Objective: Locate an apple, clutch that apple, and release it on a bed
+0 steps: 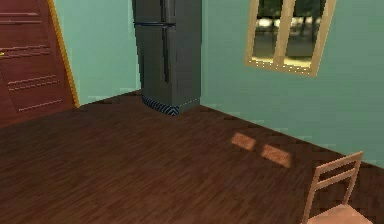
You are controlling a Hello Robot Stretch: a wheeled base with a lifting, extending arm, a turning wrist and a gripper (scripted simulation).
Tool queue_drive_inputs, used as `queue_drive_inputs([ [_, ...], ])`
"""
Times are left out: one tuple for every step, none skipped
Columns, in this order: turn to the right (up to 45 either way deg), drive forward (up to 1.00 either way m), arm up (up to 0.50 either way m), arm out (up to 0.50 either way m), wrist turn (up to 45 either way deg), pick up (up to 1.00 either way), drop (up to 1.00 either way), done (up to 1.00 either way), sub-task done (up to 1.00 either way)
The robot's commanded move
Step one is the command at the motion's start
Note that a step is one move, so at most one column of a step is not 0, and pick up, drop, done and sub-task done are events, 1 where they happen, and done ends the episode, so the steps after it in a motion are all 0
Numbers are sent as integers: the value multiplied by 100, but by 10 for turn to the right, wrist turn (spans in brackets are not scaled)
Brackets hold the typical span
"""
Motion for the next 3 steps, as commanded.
queue_drive_inputs([
  [0,0,0,0,-450,0,0,0,0],
  [0,0,0,0,-60,0,0,0,0],
  [0,0,0,-48,0,0,0,0,0],
])
